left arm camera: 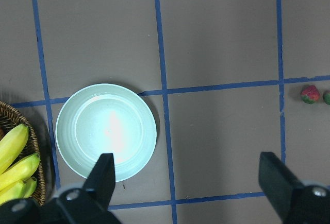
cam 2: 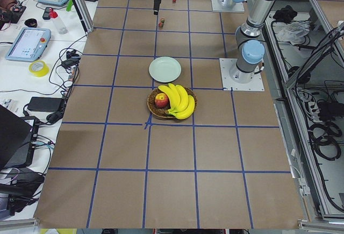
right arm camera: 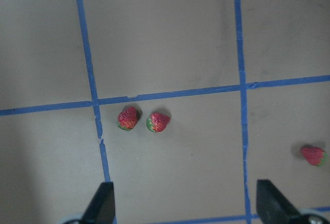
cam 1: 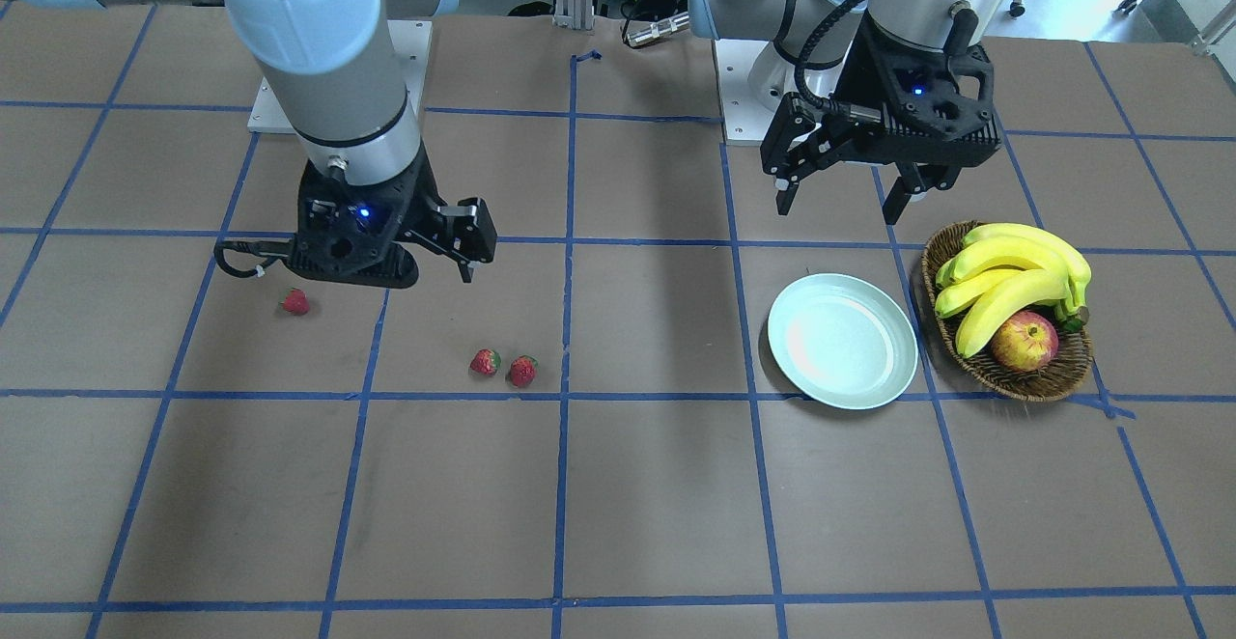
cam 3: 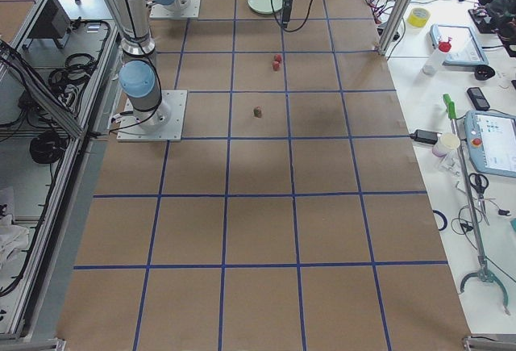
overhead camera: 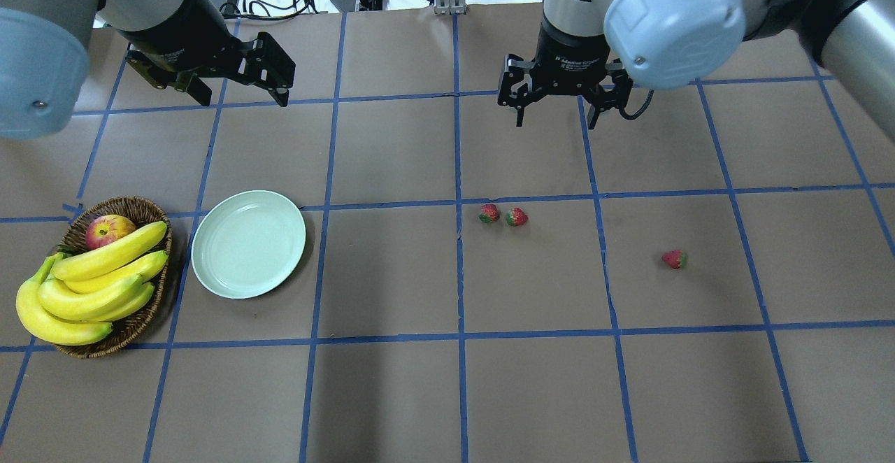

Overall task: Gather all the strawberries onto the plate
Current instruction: 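Reach the right gripper down and grasp one strawberry of the pair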

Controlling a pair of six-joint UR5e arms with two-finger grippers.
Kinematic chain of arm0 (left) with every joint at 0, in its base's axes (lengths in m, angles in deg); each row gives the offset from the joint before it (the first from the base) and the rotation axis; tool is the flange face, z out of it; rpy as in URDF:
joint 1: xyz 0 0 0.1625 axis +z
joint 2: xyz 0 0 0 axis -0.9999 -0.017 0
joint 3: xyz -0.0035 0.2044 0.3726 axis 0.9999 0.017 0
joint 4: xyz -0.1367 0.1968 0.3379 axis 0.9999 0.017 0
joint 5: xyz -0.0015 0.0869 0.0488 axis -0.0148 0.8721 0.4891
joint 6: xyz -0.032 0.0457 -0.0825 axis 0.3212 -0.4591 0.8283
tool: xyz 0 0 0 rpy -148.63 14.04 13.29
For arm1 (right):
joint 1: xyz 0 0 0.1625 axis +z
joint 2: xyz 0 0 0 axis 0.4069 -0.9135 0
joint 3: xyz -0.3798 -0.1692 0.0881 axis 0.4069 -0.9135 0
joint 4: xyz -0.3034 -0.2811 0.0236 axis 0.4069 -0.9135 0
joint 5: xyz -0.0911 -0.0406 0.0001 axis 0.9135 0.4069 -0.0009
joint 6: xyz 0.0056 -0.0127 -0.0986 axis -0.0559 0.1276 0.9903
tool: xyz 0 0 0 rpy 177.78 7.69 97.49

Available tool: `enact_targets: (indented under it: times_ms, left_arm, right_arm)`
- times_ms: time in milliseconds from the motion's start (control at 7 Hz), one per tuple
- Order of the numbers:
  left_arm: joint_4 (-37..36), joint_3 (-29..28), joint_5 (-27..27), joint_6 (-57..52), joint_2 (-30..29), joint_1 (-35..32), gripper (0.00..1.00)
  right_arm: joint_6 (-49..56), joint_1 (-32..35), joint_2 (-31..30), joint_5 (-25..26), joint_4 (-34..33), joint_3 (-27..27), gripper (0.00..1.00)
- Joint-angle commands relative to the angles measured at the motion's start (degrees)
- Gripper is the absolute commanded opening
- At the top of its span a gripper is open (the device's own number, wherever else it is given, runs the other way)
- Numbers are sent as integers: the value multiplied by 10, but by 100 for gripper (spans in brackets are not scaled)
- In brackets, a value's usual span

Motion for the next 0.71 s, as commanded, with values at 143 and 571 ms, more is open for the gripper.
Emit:
enact_targets:
  times_ms: [143, 571]
  left_arm:
    - [0, 1, 0, -1, 1, 0, 100]
    - [0, 1, 0, -2, 2, 0, 100]
  right_arm:
    - [-2, 63, 101, -6, -173, 57, 94]
    - [5, 74, 154, -9, -257, 120, 92]
